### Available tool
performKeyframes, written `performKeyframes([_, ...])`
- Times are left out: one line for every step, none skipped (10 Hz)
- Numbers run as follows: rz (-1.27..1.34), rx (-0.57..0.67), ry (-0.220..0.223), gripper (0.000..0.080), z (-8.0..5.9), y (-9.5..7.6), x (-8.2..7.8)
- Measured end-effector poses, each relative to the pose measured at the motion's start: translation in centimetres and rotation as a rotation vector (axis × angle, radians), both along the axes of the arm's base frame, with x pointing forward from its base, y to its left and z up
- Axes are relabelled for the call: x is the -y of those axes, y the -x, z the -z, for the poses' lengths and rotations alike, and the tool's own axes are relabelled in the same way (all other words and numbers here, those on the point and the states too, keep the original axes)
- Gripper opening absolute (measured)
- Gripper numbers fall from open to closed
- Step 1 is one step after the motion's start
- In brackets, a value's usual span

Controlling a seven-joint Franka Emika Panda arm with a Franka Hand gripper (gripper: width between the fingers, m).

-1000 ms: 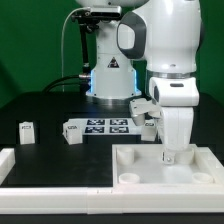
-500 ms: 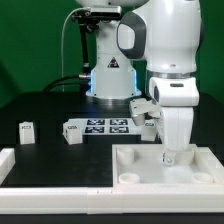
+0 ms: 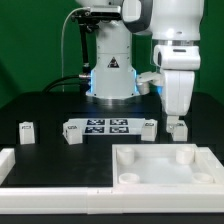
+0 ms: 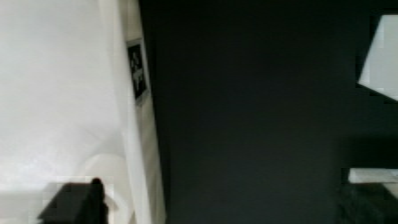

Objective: Assemble one leg

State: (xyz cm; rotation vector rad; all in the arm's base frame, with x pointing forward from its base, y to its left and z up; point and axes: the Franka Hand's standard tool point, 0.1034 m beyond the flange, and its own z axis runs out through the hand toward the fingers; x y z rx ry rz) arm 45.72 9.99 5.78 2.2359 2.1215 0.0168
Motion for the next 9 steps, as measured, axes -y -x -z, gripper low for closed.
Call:
performKeyframes([0.031,-0.005,-0.002,0.0649,0.3,0.1,0.0])
performKeyframes([0.073,-0.007,-0.006,0.0649,0.4,0.1,0.0])
performKeyframes([0.155,-0.006,-0.011,0.0649,0.4,0.2,0.0])
performKeyframes([0.27,-0.005,-0.021,0.0649,0.4,0.2,-0.1])
performKeyframes([0.401,-0.005,-0.037,0.0649,0.5,0.3,-0.1])
performKeyframes([0.555,0.004,-0.069,0.0649,0.5,0.7,0.2])
performKeyframes([0.736,0.013,-0.097,0.0649,0.4,1.4,-0.2])
performKeyframes([0.882,0.007,-0.105,0.0649,0.4,2.1,-1.0])
performKeyframes([1.021,0.0,-0.117,0.0649,0.5,2.5,-1.7])
